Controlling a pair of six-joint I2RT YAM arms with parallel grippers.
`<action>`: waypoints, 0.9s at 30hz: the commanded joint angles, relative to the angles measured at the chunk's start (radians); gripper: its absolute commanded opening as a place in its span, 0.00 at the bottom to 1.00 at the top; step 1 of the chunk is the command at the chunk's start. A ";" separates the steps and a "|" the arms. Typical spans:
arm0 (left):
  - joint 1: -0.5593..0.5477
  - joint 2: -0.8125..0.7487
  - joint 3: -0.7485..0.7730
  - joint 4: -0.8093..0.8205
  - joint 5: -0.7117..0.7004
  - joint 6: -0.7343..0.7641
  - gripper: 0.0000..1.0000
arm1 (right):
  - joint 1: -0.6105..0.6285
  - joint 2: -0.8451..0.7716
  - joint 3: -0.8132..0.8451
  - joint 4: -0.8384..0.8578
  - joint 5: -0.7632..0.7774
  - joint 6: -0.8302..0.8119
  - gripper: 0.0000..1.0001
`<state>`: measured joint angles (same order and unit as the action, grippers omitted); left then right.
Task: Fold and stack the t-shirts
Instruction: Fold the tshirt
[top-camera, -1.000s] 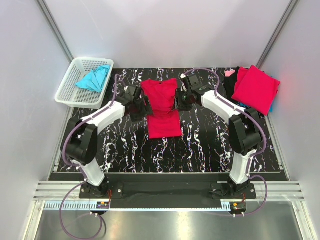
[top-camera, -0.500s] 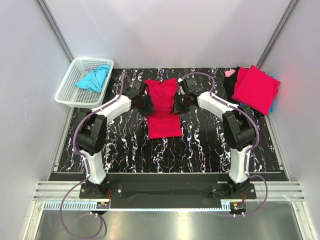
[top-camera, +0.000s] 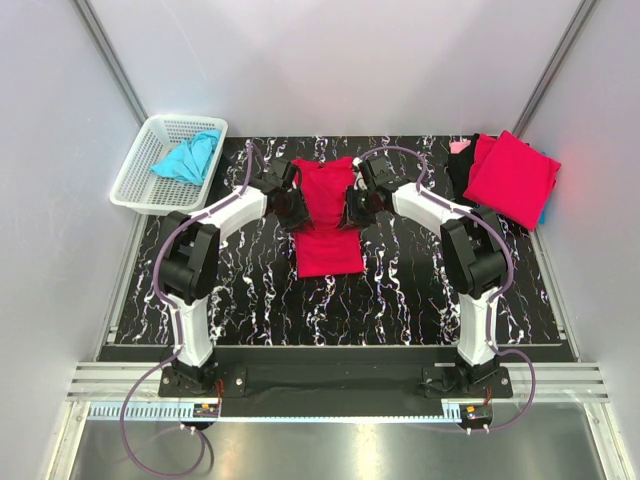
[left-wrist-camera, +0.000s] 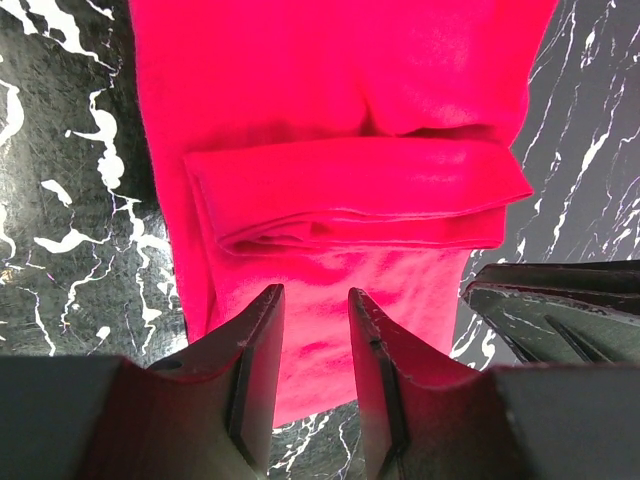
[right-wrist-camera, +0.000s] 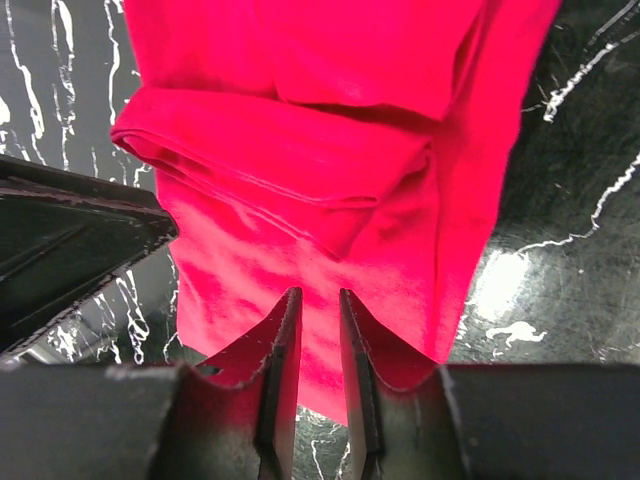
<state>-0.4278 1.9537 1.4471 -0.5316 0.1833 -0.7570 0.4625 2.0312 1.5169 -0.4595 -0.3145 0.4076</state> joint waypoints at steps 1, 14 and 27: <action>-0.005 -0.016 0.007 0.004 -0.010 0.002 0.36 | -0.001 0.017 0.045 0.028 -0.040 -0.006 0.28; -0.006 -0.007 -0.022 -0.011 -0.033 -0.002 0.30 | 0.015 0.035 0.022 0.036 -0.051 0.002 0.27; -0.006 0.106 0.071 -0.054 -0.051 0.021 0.27 | 0.022 0.070 0.031 0.042 -0.043 0.004 0.26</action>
<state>-0.4309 2.0357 1.4559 -0.5770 0.1566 -0.7559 0.4755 2.0975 1.5284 -0.4385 -0.3431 0.4084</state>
